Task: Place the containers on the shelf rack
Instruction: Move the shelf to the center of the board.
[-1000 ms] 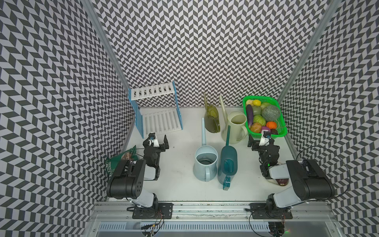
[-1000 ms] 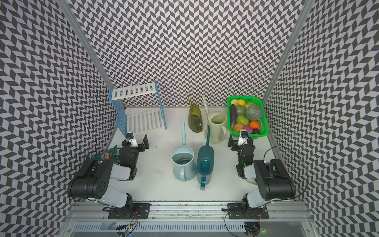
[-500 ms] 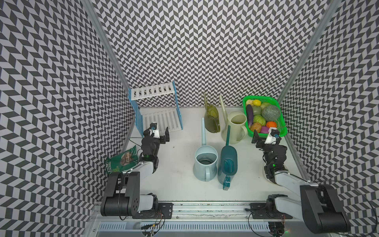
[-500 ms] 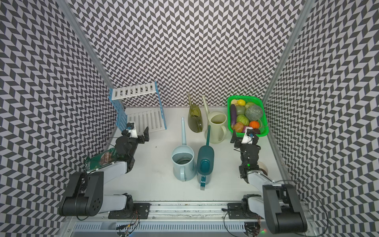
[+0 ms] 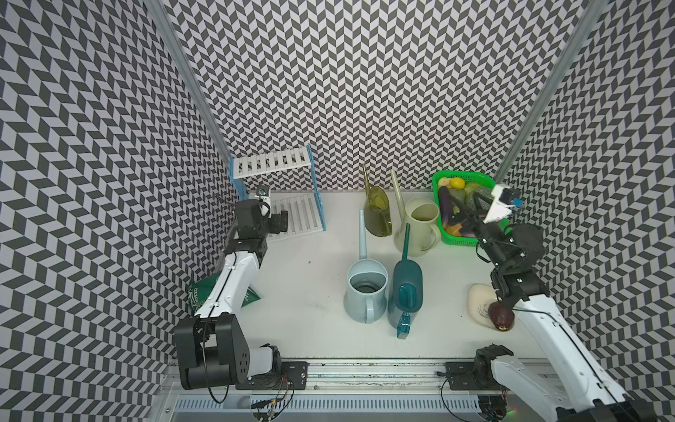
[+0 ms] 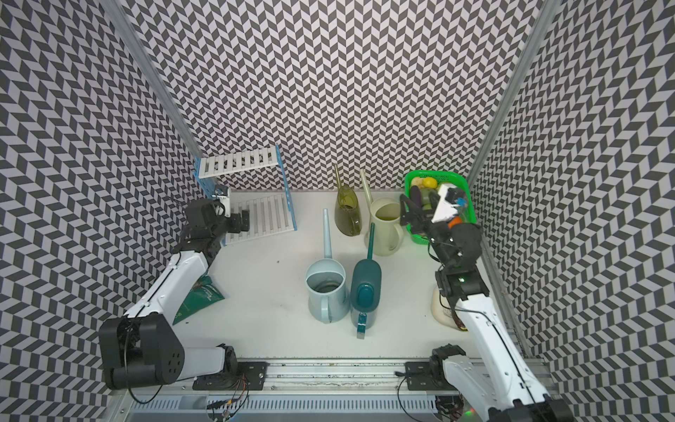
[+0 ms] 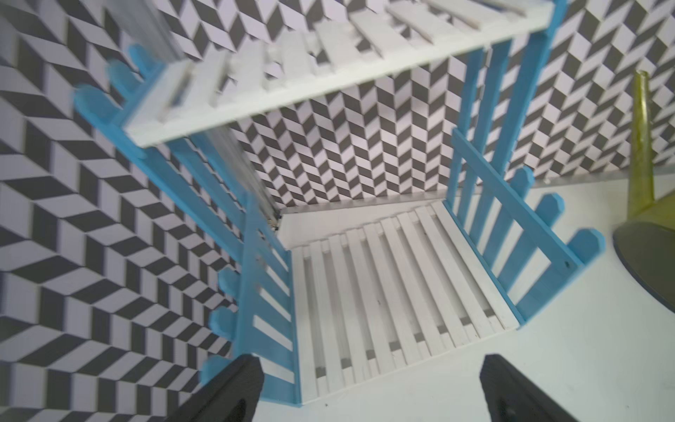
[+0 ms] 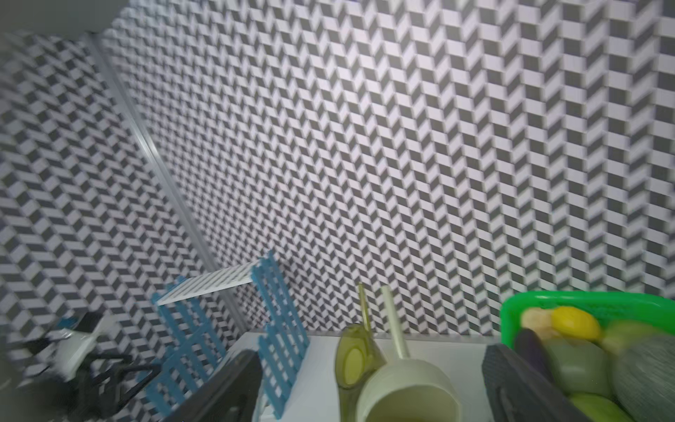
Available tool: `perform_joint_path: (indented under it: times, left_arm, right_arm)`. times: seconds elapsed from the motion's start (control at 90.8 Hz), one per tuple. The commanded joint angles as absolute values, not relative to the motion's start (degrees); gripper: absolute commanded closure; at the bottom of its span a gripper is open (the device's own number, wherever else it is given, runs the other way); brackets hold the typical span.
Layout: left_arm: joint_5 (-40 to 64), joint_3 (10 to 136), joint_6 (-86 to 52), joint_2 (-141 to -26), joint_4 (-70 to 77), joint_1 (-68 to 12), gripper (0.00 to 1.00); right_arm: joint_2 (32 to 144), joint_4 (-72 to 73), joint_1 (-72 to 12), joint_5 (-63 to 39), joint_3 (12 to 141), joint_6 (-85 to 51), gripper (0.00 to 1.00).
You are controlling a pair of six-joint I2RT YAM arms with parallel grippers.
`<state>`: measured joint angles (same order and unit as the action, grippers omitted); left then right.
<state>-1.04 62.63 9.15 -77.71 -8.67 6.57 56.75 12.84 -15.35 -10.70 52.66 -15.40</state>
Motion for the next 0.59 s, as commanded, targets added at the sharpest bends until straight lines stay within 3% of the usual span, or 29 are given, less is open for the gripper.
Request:
perform_joint_path:
  times: [0.0, 0.132, 0.275, 0.584]
  left_arm:
    - [-3.07, 69.72, 7.73, -80.58, -21.0, 10.31, 0.0]
    - [-3.11, 78.26, 8.93, -88.59, -25.66, 14.13, 0.01]
    - [0.87, 85.56, 8.82, -96.93, -28.32, 17.8, 0.15]
    - [-1.6, 90.52, 9.32, -107.19, -23.36, 18.77, 0.14]
  right_arm:
    - [64.18, 4.0, -26.71, -9.55, 63.35, -12.05, 0.03]
    - [76.0, -0.57, -39.17, -3.16, 75.78, -8.35, 0.0]
    - [85.3, -2.9, -46.96, -1.2, 85.22, -6.01, 0.0]
    - [94.91, -6.06, -52.07, 0.62, 93.49, -4.4, 0.0]
